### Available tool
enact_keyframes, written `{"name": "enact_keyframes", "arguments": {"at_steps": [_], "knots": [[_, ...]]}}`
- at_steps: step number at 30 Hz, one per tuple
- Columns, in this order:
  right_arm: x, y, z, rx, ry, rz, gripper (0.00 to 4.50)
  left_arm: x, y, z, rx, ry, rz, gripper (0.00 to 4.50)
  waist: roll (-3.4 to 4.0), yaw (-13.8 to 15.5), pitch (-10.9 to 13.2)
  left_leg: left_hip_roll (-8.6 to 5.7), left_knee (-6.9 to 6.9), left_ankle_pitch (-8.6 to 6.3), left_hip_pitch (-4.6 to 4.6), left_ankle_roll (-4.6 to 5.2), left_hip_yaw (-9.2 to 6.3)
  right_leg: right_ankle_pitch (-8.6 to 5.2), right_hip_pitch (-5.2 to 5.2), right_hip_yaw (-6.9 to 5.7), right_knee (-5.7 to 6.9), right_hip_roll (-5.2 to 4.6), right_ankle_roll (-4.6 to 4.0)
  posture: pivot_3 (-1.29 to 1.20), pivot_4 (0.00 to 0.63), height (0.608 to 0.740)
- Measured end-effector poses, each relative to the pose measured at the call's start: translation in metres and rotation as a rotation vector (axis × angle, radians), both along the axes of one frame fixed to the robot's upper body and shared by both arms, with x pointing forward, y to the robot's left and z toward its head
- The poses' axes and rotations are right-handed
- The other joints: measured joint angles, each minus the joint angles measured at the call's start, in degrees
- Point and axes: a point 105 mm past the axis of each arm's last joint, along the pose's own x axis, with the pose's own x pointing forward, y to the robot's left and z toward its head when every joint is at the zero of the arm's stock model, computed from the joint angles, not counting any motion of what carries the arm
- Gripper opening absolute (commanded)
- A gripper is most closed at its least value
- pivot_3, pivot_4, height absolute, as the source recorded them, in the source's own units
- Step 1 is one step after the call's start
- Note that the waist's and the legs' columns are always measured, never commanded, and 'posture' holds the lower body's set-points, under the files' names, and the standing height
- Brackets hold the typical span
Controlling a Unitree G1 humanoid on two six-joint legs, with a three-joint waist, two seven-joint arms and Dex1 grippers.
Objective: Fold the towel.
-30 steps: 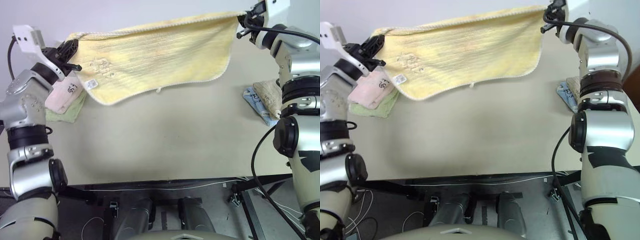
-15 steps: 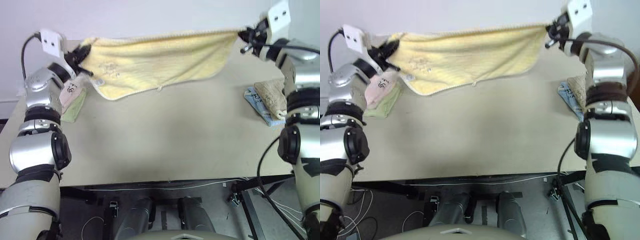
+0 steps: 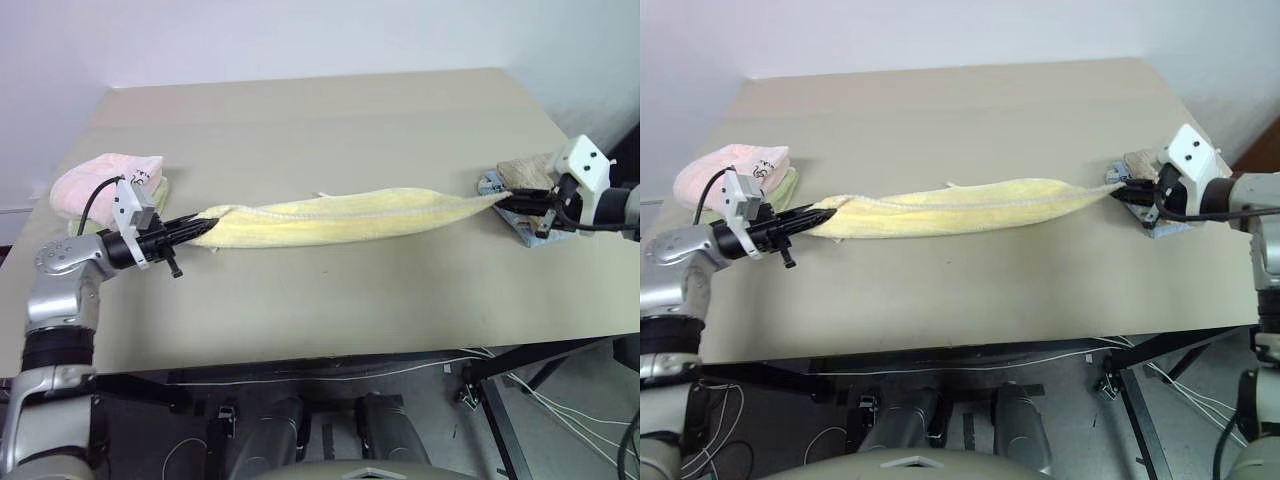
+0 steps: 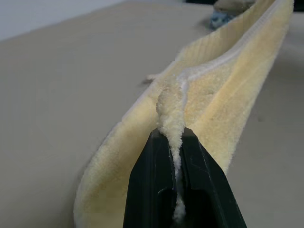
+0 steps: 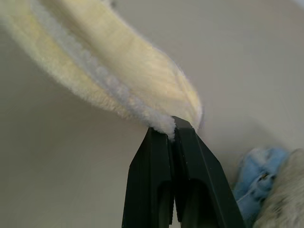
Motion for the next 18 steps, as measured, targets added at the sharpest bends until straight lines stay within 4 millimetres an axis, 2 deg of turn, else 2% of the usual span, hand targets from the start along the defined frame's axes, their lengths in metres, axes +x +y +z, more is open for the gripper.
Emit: {"name": "enact_keyframes", "arguments": {"at_steps": [4,8,13,15,18], "knots": [[-0.019,-0.002,-0.001,-0.027,0.066,0.050,0.00,-0.025,-0.004,-0.013,0.015,0.112,-0.035,0.01,0.01,-0.01,0.00,0.00,0.00,-0.01,0.07,0.00,0.01,-0.02,0.09,-0.01,-0.02,-0.04,-0.03,0.00,0.150,0.740],[-0.029,-0.004,-0.002,-0.066,0.107,0.088,0.00,-0.038,-0.002,-0.023,0.052,0.184,-0.024,0.01,0.01,0.02,0.00,0.01,-0.03,-0.01,0.05,0.00,0.02,-0.12,0.06,-0.02,-0.04,-0.08,-0.19,0.00,0.150,0.740],[-0.038,-0.010,-0.019,-0.165,0.169,0.114,0.00,-0.058,-0.001,-0.036,0.081,0.256,-0.039,0.01,0.02,0.21,0.00,0.00,-0.11,-0.02,0.01,0.01,0.05,-0.21,0.01,-0.04,-0.13,-0.12,-0.31,0.00,0.150,0.740],[-0.039,-0.013,-0.026,-0.202,0.186,0.114,0.00,-0.055,-0.001,-0.036,0.075,0.225,-0.014,0.01,0.03,0.56,0.01,0.00,-0.11,-0.02,0.00,0.00,0.05,-0.21,0.01,-0.06,-0.14,-0.13,-0.31,0.00,0.150,0.740],[-0.032,-0.009,-0.029,-0.196,0.168,0.108,0.00,-0.041,-0.001,-0.029,0.018,0.141,0.077,0.01,0.02,1.15,0.01,0.01,-0.09,-0.02,0.01,0.00,0.06,-0.21,0.01,-0.06,-0.10,-0.14,-0.33,0.00,0.150,0.740]]}}
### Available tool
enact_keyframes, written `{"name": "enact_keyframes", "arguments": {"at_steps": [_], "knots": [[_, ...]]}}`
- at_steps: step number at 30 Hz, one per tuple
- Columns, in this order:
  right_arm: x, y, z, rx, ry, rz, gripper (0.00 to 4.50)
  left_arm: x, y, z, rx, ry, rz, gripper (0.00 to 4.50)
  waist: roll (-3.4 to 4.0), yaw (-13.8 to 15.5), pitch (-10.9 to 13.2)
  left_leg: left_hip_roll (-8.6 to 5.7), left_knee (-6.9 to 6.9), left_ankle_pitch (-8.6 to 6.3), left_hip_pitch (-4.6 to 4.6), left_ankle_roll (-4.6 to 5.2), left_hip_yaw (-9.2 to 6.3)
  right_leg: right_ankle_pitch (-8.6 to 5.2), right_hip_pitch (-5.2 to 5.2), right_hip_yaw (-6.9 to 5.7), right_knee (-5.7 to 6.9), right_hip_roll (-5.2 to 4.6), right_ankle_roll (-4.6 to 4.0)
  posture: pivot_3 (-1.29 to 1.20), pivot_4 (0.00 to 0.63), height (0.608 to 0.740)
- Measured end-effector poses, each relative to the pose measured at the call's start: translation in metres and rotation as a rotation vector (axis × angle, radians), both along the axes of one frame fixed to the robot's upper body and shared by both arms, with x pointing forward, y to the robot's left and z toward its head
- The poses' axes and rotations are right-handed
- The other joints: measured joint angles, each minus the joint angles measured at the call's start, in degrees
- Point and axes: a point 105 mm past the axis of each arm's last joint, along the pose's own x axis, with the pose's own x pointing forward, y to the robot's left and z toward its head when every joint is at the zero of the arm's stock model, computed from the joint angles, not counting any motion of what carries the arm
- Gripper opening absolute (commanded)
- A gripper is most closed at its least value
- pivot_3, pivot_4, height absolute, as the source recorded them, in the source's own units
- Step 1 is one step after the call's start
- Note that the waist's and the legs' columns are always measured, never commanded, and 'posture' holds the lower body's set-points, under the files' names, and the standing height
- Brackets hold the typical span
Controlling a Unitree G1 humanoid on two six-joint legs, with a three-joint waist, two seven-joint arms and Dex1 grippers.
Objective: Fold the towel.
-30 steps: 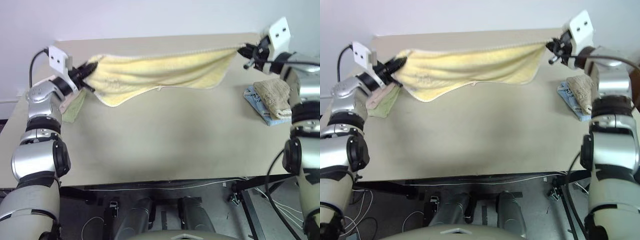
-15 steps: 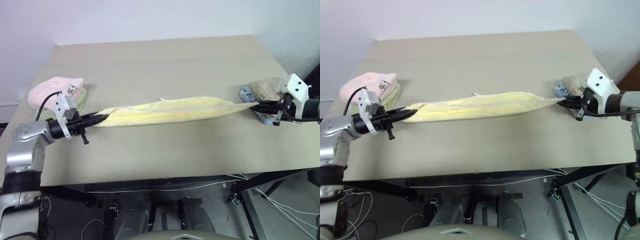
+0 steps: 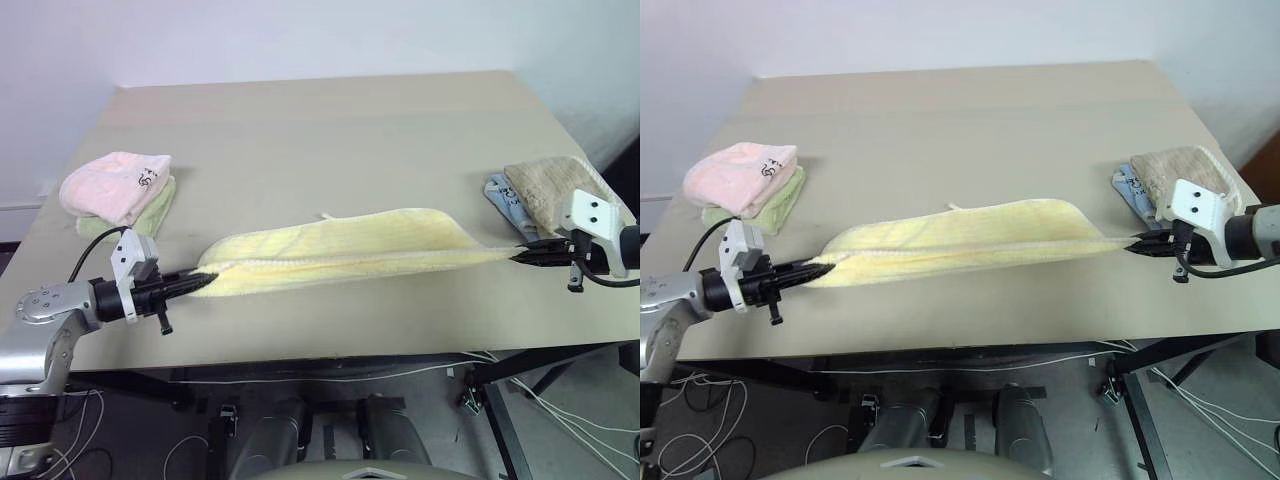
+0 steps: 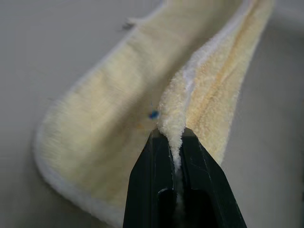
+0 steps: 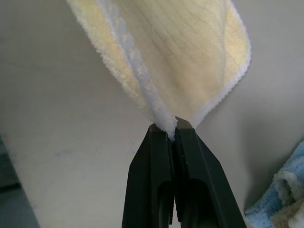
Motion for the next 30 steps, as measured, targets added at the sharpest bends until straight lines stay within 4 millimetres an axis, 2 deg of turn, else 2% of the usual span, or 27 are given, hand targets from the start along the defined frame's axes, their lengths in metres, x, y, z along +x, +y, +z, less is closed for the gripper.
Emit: {"name": "enact_keyframes", "arguments": {"at_steps": [4,8,11,15,18,21,24,27,30], "knots": [[0.022,0.024,0.002,0.094,-0.046,0.015,0.00,0.012,0.012,0.004,-0.018,-0.036,0.115,0.01,0.00,0.13,0.00,0.00,0.00,0.00,0.00,0.00,0.00,0.00,-0.02,0.00,0.00,0.01,0.01,0.00,0.150,0.740],[0.043,0.037,0.006,0.201,-0.065,-0.017,0.00,0.023,0.025,-0.007,0.005,-0.043,0.219,0.01,0.00,0.55,0.00,-0.01,-0.04,0.01,-0.02,0.00,0.00,0.09,-0.03,-0.02,-0.09,0.02,0.17,0.00,0.150,0.740],[0.058,0.043,0.008,0.258,-0.074,-0.045,0.00,0.035,0.025,-0.015,-0.025,-0.053,0.282,0.01,-0.03,0.85,0.01,-0.02,-0.02,0.01,-0.04,0.00,-0.04,0.11,0.00,-0.09,-0.13,0.02,0.18,0.00,0.150,0.740],[0.077,0.050,0.001,0.326,-0.061,-0.088,0.00,0.051,0.024,-0.011,-0.019,-0.113,0.333,0.01,-0.06,0.59,0.01,-0.02,-0.04,0.01,-0.04,0.00,-0.04,0.11,-0.01,-0.09,-0.14,0.03,0.18,0.00,0.150,0.740],[0.084,0.044,-0.007,0.320,-0.045,-0.124,0.00,0.054,0.014,-0.013,-0.027,-0.135,0.317,0.01,-0.05,0.50,0.00,-0.03,-0.06,0.01,-0.08,0.01,-0.03,0.11,-0.04,-0.09,-0.17,0.03,0.18,0.00,0.150,0.740],[0.088,0.023,-0.008,0.279,-0.051,-0.184,0.00,0.051,-0.001,-0.013,-0.070,-0.134,0.271,0.01,-0.05,0.51,0.01,-0.04,-0.04,0.01,-0.19,0.02,-0.04,0.11,-0.11,-0.11,-0.18,0.03,0.19,0.00,0.150,0.740],[0.086,0.006,0.007,0.249,-0.087,-0.202,0.00,0.043,-0.009,-0.009,-0.085,-0.141,0.224,0.01,-0.03,0.35,0.01,-0.03,-0.06,0.01,-0.20,0.01,-0.04,0.11,-0.15,-0.10,-0.17,0.06,0.19,0.00,0.150,0.740],[0.084,0.010,0.025,0.319,-0.111,-0.157,0.00,0.044,-0.009,-0.002,-0.131,-0.129,0.223,0.01,-0.02,-0.03,0.02,0.00,-0.02,0.01,-0.15,0.00,-0.04,0.11,-0.14,-0.08,-0.07,0.10,0.19,0.00,0.150,0.740],[0.091,0.021,0.057,0.425,-0.195,-0.120,0.00,0.059,0.002,0.027,-0.181,-0.188,0.274,0.01,-0.02,0.09,0.04,-0.01,0.04,0.04,-0.10,-0.05,-0.04,0.11,-0.14,-0.09,0.10,0.10,0.19,0.00,0.150,0.740]]}}
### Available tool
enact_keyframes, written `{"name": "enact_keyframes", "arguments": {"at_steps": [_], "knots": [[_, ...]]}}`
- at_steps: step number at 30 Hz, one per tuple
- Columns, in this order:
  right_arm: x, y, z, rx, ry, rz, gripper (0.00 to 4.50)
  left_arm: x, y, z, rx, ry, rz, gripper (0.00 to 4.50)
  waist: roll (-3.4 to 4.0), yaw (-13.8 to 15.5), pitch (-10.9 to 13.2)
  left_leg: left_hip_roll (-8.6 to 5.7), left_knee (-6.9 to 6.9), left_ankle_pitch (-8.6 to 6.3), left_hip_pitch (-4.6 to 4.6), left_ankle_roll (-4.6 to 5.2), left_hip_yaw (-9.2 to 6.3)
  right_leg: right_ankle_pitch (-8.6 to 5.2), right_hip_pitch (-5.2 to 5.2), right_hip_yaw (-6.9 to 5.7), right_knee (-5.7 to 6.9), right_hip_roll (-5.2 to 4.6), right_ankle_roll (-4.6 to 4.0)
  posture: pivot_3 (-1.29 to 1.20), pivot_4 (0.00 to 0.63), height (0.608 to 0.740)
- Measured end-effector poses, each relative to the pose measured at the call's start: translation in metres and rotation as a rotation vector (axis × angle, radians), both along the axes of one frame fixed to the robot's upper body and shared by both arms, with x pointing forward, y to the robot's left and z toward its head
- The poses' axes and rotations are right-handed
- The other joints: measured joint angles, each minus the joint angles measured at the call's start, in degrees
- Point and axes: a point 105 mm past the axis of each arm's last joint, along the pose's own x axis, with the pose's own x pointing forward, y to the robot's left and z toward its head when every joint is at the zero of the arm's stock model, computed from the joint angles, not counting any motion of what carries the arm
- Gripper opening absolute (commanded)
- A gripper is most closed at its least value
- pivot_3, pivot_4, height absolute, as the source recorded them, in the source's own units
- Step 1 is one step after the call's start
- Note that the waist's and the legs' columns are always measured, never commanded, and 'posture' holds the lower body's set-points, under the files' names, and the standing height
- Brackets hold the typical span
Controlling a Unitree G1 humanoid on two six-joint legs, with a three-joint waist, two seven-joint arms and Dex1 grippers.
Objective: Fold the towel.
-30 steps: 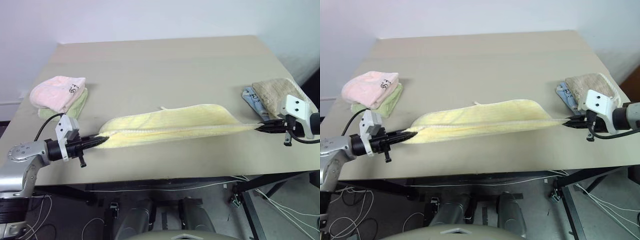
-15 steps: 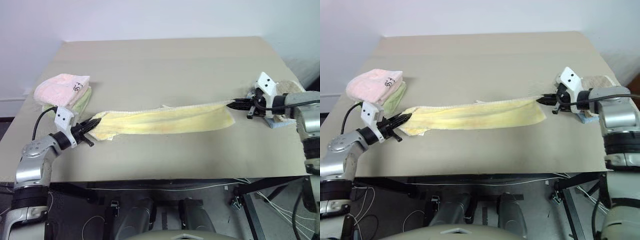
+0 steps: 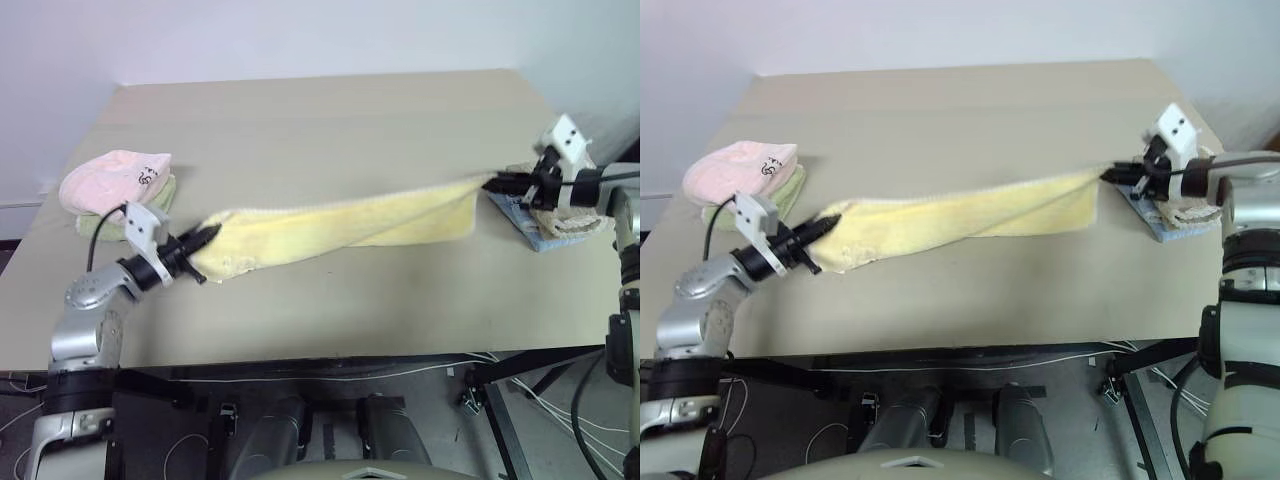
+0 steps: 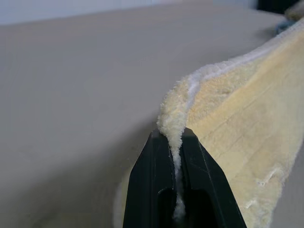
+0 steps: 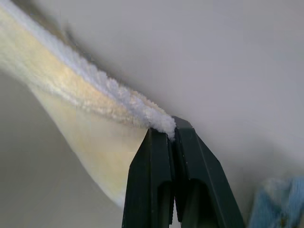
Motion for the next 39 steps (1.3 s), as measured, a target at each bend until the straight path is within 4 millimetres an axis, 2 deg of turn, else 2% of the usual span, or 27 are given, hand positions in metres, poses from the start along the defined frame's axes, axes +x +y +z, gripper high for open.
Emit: {"name": "enact_keyframes", "arguments": {"at_steps": [2,4,7,10,12,16,20,22,24,27,30,33,36,39], "knots": [[0.007,0.006,0.028,0.056,-0.091,-0.008,0.00,0.019,0.008,0.027,-0.026,-0.058,0.031,0.01,-0.01,0.18,0.00,0.00,0.03,0.02,0.06,-0.03,-0.03,0.00,0.06,-0.03,0.02,0.00,-0.01,0.00,0.150,0.740],[0.015,0.010,0.045,0.094,-0.158,-0.034,0.00,0.040,0.016,0.053,-0.047,-0.106,0.071,0.01,-0.06,0.45,0.00,-0.01,0.09,0.03,0.08,-0.04,-0.08,0.00,0.13,-0.10,0.00,0.00,-0.01,0.00,0.150,0.740],[0.025,0.008,0.053,0.123,-0.211,-0.104,0.00,0.067,0.019,0.087,-0.084,-0.166,0.103,0.01,-0.12,0.60,0.02,-0.10,0.10,0.02,-0.03,-0.01,-0.08,0.00,0.11,-0.13,-0.10,-0.05,0.01,0.00,0.150,0.740],[0.036,0.006,0.057,0.146,-0.255,-0.190,0.00,0.092,0.011,0.120,-0.058,-0.212,0.135,0.01,-0.17,0.38,0.05,-0.12,0.21,0.23,-0.38,-0.12,-0.08,0.01,-0.17,-0.20,-0.11,-0.06,0.04,0.00,0.150,0.740],[0.040,0.005,0.059,0.161,-0.280,-0.228,0.00,0.100,0.005,0.135,-0.002,-0.239,0.158,0.01,-0.17,0.09,0.05,-0.13,0.00,0.23,-0.37,-0.10,-0.01,0.00,-0.21,-0.19,-0.25,-0.12,0.06,0.00,0.150,0.740],[0.049,0.009,0.070,0.232,-0.347,-0.293,0.00,0.114,-0.010,0.151,0.064,-0.239,0.232,0.01,-0.18,-0.61,0.06,-0.12,-0.16,0.24,-0.44,-0.09,0.05,-0.01,-0.38,-0.10,-0.23,-0.12,0.08,0.00,0.150,0.740],[0.048,0.012,0.073,0.239,-0.362,-0.273,0.00,0.113,-0.017,0.166,0.057,-0.312,0.228,0.01,-0.18,-1.14,0.06,-0.13,-0.12,0.23,-0.45,-0.06,0.07,-0.02,-0.37,-0.08,-0.21,-0.13,0.09,0.00,0.150,0.740],[0.041,0.009,0.064,0.195,-0.344,-0.224,0.00,0.109,-0.024,0.165,0.038,-0.330,0.150,0.01,-0.18,-1.30,0.06,-0.13,-0.06,0.12,-0.46,0.12,0.07,-0.02,-0.34,-0.12,-0.19,-0.12,0.10,0.00,0.150,0.740],[0.030,0.004,0.048,0.147,-0.294,-0.164,0.00,0.104,-0.028,0.154,0.028,-0.312,0.049,0.01,-0.16,-1.28,0.05,-0.13,-0.01,0.08,-0.45,0.20,0.07,-0.03,-0.32,-0.17,-0.12,-0.12,0.11,0.00,0.150,0.740],[0.016,-0.005,0.026,0.106,-0.203,-0.125,0.00,0.096,-0.029,0.117,0.027,-0.239,-0.073,0.01,-0.15,-1.47,0.06,-0.13,0.07,0.08,-0.45,0.21,0.08,-0.04,-0.37,-0.16,0.01,-0.11,0.11,0.00,0.150,0.740],[-0.006,-0.018,0.016,0.055,-0.131,-0.098,0.00,0.078,-0.034,0.083,0.049,-0.169,-0.268,0.01,-0.15,-1.54,0.06,-0.12,0.13,0.07,-0.46,0.21,0.08,-0.04,-0.43,-0.15,0.13,-0.09,0.11,0.00,0.150,0.740],[-0.023,-0.028,0.016,0.039,-0.094,-0.095,0.00,0.059,-0.024,0.060,0.056,-0.100,-0.386,0.01,-0.14,-1.90,0.06,-0.10,0.18,0.07,-0.44,0.21,0.08,-0.04,-0.44,-0.10,0.21,-0.06,0.10,0.00,0.150,0.740],[-0.034,-0.029,0.018,0.030,-0.079,-0.086,0.00,0.046,-0.015,0.053,0.051,-0.065,-0.439,0.01,-0.14,-1.91,0.06,-0.08,0.34,0.07,-0.40,0.20,0.03,-0.03,-0.34,-0.09,0.29,-0.05,0.10,0.00,0.150,0.740],[-0.052,-0.026,-0.001,-0.009,0.007,-0.043,0.00,0.031,0.003,0.048,0.023,-0.022,-0.453,0.01,-0.13,-1.61,0.04,-0.08,0.42,0.04,-0.32,0.24,0.01,-0.03,-0.22,-0.11,0.25,-0.06,0.10,0.00,0.150,0.740]]}}
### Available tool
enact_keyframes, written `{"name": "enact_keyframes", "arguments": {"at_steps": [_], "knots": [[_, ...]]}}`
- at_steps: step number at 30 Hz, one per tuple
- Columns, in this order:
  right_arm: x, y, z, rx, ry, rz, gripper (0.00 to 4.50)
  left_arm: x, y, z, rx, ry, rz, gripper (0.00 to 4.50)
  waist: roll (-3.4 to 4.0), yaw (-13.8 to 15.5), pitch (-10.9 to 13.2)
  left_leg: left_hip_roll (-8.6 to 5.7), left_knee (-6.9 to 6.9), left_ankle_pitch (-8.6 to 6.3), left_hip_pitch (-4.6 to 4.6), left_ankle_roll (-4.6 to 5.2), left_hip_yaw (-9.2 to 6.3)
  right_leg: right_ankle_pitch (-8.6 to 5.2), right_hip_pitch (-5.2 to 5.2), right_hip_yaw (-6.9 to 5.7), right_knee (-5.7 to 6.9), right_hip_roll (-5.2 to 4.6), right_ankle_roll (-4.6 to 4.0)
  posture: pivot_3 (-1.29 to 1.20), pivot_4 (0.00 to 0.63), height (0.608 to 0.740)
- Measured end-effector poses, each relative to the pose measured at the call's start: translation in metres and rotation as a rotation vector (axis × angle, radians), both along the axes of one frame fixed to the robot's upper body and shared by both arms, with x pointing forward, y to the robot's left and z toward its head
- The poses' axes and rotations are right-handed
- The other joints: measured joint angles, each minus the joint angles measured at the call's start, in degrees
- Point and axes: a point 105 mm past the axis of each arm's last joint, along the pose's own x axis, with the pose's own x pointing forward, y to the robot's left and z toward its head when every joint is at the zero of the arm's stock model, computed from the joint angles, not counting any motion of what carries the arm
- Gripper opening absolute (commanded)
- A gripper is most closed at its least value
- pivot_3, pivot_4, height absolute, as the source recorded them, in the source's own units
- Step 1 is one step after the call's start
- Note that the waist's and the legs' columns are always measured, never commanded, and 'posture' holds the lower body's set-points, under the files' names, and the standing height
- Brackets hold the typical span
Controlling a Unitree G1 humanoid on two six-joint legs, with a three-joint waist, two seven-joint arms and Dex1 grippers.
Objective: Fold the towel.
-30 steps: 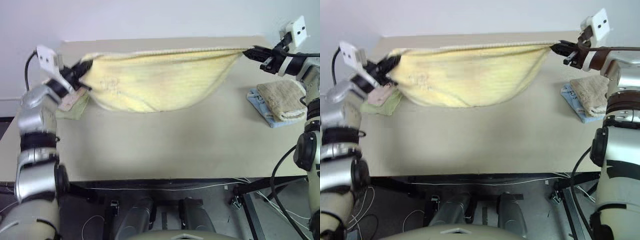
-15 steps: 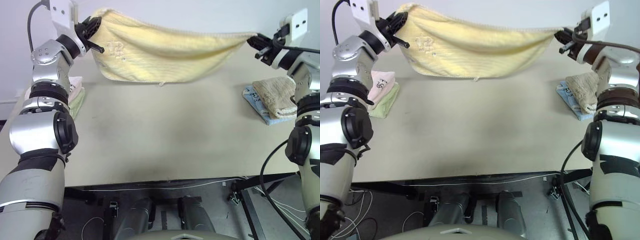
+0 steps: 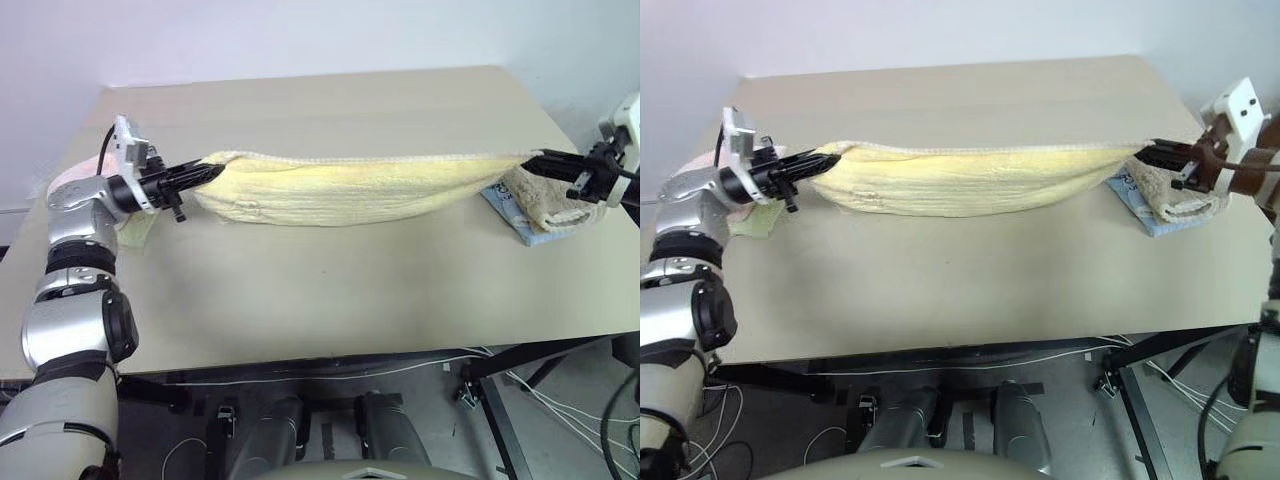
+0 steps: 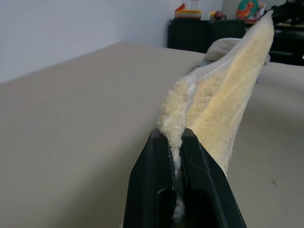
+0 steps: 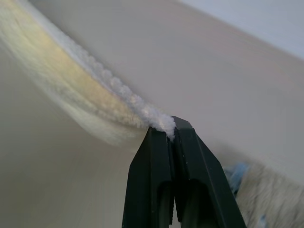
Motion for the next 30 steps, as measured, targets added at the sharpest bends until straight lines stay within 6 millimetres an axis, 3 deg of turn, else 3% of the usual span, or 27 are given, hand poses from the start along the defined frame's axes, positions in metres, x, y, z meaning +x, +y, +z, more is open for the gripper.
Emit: {"name": "enact_keyframes", "arguments": {"at_steps": [3,6,14,20,24,28,30], "knots": [[-0.017,0.004,-0.027,-0.033,0.109,0.042,0.00,-0.020,0.008,-0.018,-0.013,0.076,-0.031,0.01,0.03,0.17,-0.02,0.00,0.08,-0.03,0.00,0.05,0.00,0.00,0.06,0.01,0.00,-0.02,0.00,0.00,0.150,0.740],[-0.032,0.007,-0.041,-0.074,0.181,0.067,0.00,-0.041,0.007,-0.037,-0.046,0.172,-0.049,0.01,0.04,0.30,-0.01,0.00,0.19,-0.05,0.00,0.06,-0.01,0.00,0.10,0.00,0.03,-0.03,0.00,0.00,0.150,0.740],[-0.059,0.002,-0.050,-0.168,0.261,0.104,0.00,-0.098,-0.005,-0.059,-0.078,0.337,-0.080,0.01,0.09,0.38,-0.02,0.03,0.18,-0.15,0.14,-0.07,0.00,-0.01,0.29,0.00,-0.04,-0.08,-0.03,0.00,0.150,0.740],[-0.073,0.001,-0.053,-0.239,0.302,0.149,0.00,-0.121,-0.007,-0.077,-0.083,0.424,-0.058,0.01,0.10,1.23,-0.03,0.05,0.17,-0.18,0.15,-0.03,0.04,-0.14,0.34,0.01,-0.15,-0.12,-0.26,0.00,0.150,0.740],[-0.071,0.003,-0.056,-0.271,0.297,0.165,0.00,-0.123,-0.005,-0.085,-0.093,0.438,-0.008,0.01,0.12,1.98,-0.03,0.05,0.17,-0.19,0.13,-0.03,0.05,-0.16,0.34,0.00,-0.19,-0.15,-0.30,0.00,0.150,0.740],[-0.050,0.013,-0.047,-0.253,0.215,0.162,0.00,-0.108,0.001,-0.081,-0.168,0.425,0.087,0.01,0.09,2.03,-0.02,0.05,0.20,-0.19,0.10,-0.04,0.04,-0.18,0.35,-0.05,-0.20,-0.16,-0.34,0.00,0.150,0.740],[-0.030,0.020,-0.041,-0.180,0.150,0.140,0.00,-0.099,0.006,-0.078,-0.204,0.412,0.127,0.01,0.09,1.80,-0.02,0.04,0.22,-0.19,0.14,-0.04,0.05,-0.17,0.39,-0.04,-0.22,-0.15,-0.34,0.00,0.150,0.740]]}}
